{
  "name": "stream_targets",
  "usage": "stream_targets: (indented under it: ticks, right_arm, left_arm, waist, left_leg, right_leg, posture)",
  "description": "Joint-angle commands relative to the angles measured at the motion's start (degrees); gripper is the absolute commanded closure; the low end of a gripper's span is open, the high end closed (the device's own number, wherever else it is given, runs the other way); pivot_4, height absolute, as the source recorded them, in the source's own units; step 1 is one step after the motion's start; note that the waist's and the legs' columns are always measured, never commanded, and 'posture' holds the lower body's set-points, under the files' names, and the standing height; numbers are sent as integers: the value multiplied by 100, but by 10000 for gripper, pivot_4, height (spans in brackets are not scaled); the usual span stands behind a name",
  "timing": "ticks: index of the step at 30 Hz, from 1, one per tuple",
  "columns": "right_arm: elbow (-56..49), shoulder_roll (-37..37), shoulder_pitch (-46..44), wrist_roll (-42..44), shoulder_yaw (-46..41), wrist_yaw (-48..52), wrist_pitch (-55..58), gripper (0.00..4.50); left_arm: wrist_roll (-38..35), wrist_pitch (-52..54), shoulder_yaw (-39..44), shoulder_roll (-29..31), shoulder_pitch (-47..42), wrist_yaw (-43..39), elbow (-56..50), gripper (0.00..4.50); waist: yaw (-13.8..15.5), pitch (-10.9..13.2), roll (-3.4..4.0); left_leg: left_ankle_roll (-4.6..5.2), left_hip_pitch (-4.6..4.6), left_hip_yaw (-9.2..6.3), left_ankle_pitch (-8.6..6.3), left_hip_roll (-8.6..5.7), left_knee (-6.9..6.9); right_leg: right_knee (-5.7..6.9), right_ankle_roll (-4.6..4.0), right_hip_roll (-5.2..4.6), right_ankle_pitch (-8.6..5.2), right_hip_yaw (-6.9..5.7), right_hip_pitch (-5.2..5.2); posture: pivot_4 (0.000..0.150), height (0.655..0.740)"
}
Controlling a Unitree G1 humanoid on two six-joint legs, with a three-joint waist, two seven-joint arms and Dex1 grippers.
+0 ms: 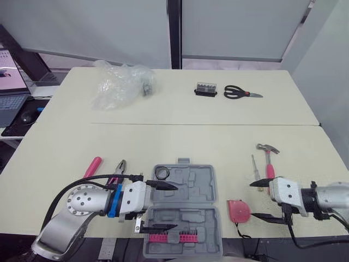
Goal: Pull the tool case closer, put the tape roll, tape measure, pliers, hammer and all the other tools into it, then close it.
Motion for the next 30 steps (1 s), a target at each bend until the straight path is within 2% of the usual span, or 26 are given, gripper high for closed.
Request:
stream_targets:
  ticks: [1, 13, 29, 30]
  right_arm:
    - [476, 64, -326, -84, 325, 462, -677, 366]
    - [1078, 754, -691, -553, 785, 14, -851, 366]
    - [1076, 927, -712, -654, 989, -39, -484, 366]
    - [1071, 937, -723, -662, 992, -45, -467, 2072]
  left_arm:
    - [-62, -151, -53, 3, -1, -52, -321, 0]
    - [-74, 13, -62, 58, -61, 1, -428, 0]
    - [-91, 206, -14, 36, -220, 24, -408, 0]
    - [-85, 208, -12, 35, -225, 30, -399, 0]
  waist:
    - [0, 0, 0]
    - [-6, 1, 2]
    - [-4, 1, 3]
    - [-4, 1, 3]
  left_leg:
    - [0, 0, 1, 0, -1, 1]
    - [0, 16, -6, 0, -1, 18]
    - [0, 16, -7, 0, -1, 18]
    - [0, 15, -7, 0, -1, 18]
  right_leg:
    - [-2, 0, -1, 0, 1, 2]
    - [0, 4, -1, 3, -1, 28]
    - [0, 4, -1, 3, -1, 29]
    - [0, 4, -1, 3, -1, 29]
  posture:
    - [1500, 7400]
    - [1500, 7400]
    - [1500, 7400]
    - [1500, 7400]
